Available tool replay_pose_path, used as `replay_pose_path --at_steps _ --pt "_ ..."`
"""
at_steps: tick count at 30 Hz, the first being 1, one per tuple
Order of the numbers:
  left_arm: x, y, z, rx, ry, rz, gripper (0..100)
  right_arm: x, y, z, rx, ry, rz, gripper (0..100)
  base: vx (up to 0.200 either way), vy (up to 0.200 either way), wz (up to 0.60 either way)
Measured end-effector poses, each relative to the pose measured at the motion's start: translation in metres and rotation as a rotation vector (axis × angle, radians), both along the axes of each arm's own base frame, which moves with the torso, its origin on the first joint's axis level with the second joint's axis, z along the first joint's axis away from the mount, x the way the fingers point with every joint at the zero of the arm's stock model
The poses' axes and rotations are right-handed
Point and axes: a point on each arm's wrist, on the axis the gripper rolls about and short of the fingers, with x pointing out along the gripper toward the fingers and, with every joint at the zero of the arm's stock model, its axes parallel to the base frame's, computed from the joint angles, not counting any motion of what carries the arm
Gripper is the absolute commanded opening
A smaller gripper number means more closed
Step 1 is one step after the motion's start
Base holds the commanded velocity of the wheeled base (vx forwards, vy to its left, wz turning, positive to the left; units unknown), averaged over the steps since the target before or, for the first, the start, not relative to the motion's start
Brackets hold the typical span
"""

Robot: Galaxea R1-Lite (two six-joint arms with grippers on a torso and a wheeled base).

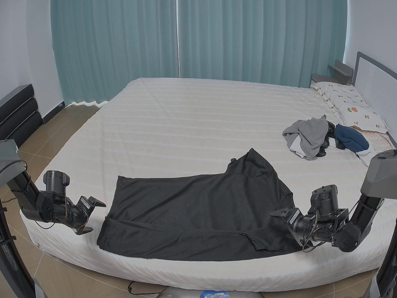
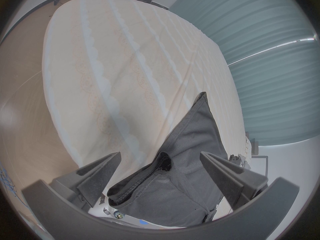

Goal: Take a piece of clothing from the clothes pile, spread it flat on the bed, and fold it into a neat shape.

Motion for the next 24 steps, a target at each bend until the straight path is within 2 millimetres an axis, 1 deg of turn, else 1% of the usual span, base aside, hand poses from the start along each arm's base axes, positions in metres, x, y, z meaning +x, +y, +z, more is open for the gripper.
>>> replay_pose_path --at_steps 3,7,12,16,22,24 --pt "0.0 0.0 0.0 0.0 -0.001 -0.002 100 0.004 -0.009 -0.005 -0.002 0.007 -0.033 100 0.0 0.0 0.0" --pt "0.0 0.0 0.0 0.002 -0.003 -0.005 100 0.007 -0.014 -0.006 0.013 0.0 -0.046 100 0.0 0.0 0.0" --pt "0.0 0.0 0.0 0.003 -0.003 -0.006 100 0.006 -0.021 0.005 0.085 -0.016 -0.077 100 0.0 0.0 0.0" --pt "0.001 0.001 0.001 -0.002 -0.004 0.003 100 0.002 -0.027 0.016 0.156 -0.023 -0.07 100 0.0 0.0 0.0" --pt "0.002 0.004 0.002 -0.011 -0.008 0.027 100 -0.001 -0.035 0.023 0.174 -0.036 -0.093 100 0.0 0.2 0.0" --pt "0.002 0.004 0.002 -0.009 -0.008 0.025 100 -0.001 -0.036 0.024 0.176 -0.041 -0.095 100 0.0 0.0 0.0"
